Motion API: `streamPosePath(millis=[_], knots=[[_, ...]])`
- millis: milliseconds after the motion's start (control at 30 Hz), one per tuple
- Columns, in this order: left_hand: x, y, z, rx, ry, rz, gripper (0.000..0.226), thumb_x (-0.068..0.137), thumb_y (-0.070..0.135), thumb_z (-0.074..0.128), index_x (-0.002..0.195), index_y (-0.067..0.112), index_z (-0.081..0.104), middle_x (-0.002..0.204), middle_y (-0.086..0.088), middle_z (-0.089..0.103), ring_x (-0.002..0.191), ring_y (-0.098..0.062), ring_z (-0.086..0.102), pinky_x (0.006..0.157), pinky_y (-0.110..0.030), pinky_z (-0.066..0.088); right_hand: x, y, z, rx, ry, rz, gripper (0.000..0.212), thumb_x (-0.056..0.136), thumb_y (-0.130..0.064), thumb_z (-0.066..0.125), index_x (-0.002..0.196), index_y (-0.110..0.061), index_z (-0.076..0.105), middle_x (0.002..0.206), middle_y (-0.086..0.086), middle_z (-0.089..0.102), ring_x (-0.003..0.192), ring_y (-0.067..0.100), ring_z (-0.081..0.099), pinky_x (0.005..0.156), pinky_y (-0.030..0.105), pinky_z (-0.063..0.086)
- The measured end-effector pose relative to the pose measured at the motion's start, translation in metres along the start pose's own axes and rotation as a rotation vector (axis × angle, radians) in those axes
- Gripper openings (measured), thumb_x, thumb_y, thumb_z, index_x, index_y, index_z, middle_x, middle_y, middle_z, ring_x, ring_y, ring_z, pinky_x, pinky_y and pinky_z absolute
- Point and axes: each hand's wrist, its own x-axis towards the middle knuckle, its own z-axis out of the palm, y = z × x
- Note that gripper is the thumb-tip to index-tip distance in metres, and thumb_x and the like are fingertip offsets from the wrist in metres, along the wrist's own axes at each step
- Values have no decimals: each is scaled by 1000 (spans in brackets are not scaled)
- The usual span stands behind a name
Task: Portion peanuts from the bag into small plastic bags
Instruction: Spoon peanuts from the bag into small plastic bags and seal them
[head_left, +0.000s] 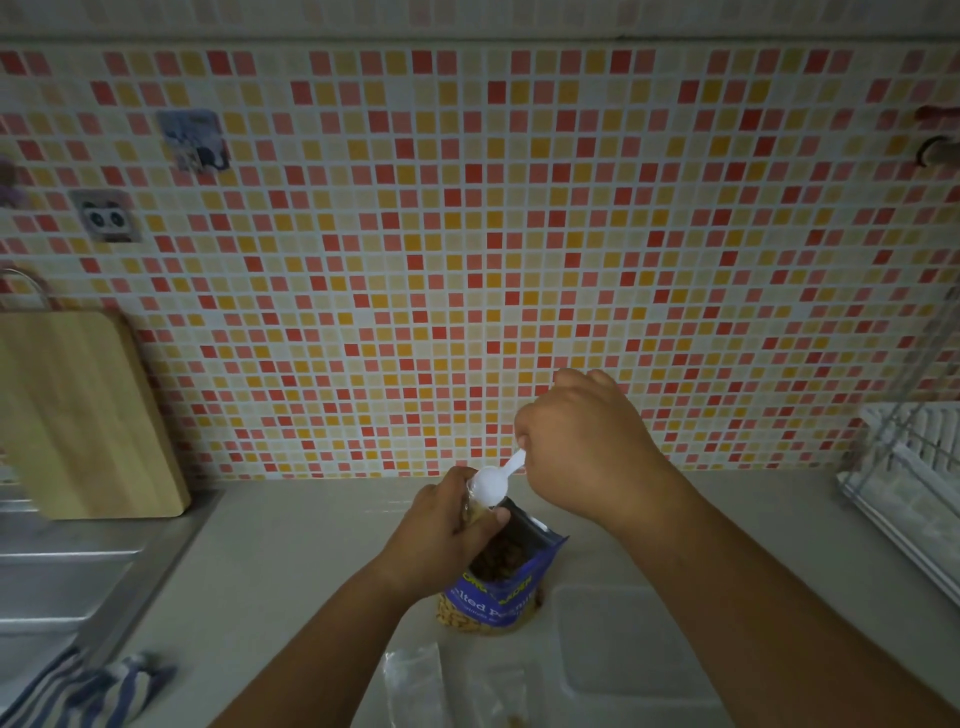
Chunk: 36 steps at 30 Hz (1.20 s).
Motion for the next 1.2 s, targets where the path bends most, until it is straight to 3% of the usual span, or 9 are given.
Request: streamPosePath(millis=[267, 433, 533, 667, 733, 800, 900, 1067, 1200], knots=[[-12, 14, -15, -224, 103, 8, 18, 91, 30, 53, 108, 28, 46, 104, 5, 56, 87, -9, 59, 66, -13, 50, -8, 13, -8, -18, 211, 137, 18, 84, -22, 55, 88, -17, 71, 76, -1, 66, 77, 15, 35, 76, 32, 32], [-26, 13, -28, -707, 262, -42, 18, 90, 36, 52, 105, 27, 54, 102, -3, 61, 101, -13, 58, 82, -21, 42, -16, -7, 24, -27, -188, 119, 26, 82, -30, 55, 100, -13, 65, 99, 3, 63, 103, 23, 47, 95, 36, 33], [-31, 13, -32, -993, 272, -47, 25, 82, 34, 56, 103, 20, 57, 88, 2, 68, 88, -13, 63, 88, -30, 43, -22, -21, 59, -73, -348, 52, 34, 86, -37, 51, 105, -11, 63, 110, 8, 63, 113, 25, 45, 97, 37, 30], [-43, 16, -37, -1303, 134, -38, 55, 58, 47, 78, 101, 15, 67, 98, -3, 68, 91, -22, 63, 84, -33, 55, -32, -27, 89, -61, -182, 66, 21, 74, -35, 68, 85, -17, 72, 87, 5, 69, 94, 27, 55, 81, 36, 42], [-52, 18, -35, -1322, 62, -20, 62, 55, 49, 77, 104, 13, 66, 115, -5, 64, 103, -25, 58, 91, -38, 52, -36, -28, 92, 111, 27, 165, 17, 66, -42, 70, 69, -26, 72, 69, -3, 68, 76, 19, 59, 67, 32, 47], [-61, 22, -29, -1340, -18, -14, 65, 58, 48, 72, 111, 11, 65, 120, -8, 63, 110, -27, 56, 96, -39, 48, -43, -36, 85, 664, 105, 259, 24, 80, -44, 57, 78, -27, 73, 77, -6, 71, 80, 13, 61, 74, 30, 49], [-75, 28, -17, -1401, -183, -24, 69, 64, 43, 69, 122, 7, 59, 121, -12, 63, 112, -29, 58, 93, -36, 49, -60, -61, 71, 1385, -16, 415, 12, 84, -30, 66, 74, -26, 72, 81, -12, 73, 85, 8, 67, 84, 28, 53], [-94, 20, -2, -1280, -228, -65, 76, 71, 44, 58, 138, 11, 42, 142, -21, 45, 131, -39, 42, 109, -54, 30, -87, -72, 83, 1577, -93, 479, 14, 83, -31, 65, 71, -25, 68, 74, -7, 70, 76, 10, 63, 74, 26, 50], [-98, -13, 4, -1063, 161, -275, 44, 86, 41, 51, 120, 15, 59, 125, -7, 60, 112, -24, 53, 94, -37, 43, -113, -71, 111, 1646, -158, 678, 18, 86, -11, 63, 69, -15, 66, 62, -4, 66, 59, 9, 57, 57, 21, 47]])
